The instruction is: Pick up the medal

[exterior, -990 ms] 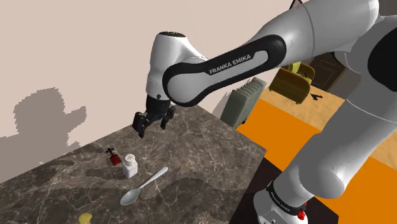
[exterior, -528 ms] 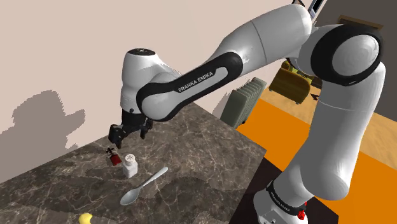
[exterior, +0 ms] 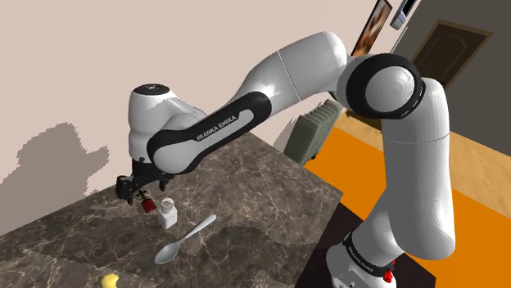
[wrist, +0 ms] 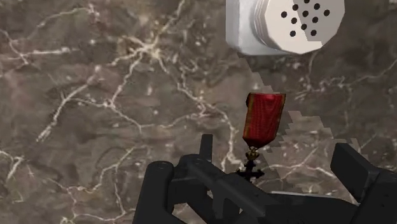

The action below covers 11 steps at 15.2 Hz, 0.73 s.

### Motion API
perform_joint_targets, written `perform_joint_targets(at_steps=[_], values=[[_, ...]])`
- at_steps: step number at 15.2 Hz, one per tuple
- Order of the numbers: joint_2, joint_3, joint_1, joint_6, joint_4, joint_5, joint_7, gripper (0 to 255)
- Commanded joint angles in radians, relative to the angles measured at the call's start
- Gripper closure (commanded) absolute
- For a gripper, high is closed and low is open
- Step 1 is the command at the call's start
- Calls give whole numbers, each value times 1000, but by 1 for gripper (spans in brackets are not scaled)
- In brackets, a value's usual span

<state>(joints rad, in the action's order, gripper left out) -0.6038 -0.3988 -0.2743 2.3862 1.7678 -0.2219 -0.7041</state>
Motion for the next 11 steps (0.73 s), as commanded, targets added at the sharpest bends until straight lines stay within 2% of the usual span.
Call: perform_joint_targets(at_steps=[1, 7, 8, 11], values=[[-21, 7, -7, 15, -6, -9, -5, 0], [-64, 22, -18, 55, -8, -25, -13, 0], [-65, 22, -19, 55, -9, -26, -14, 255], [-63, 22, -18, 52, -11, -25, -12, 255]])
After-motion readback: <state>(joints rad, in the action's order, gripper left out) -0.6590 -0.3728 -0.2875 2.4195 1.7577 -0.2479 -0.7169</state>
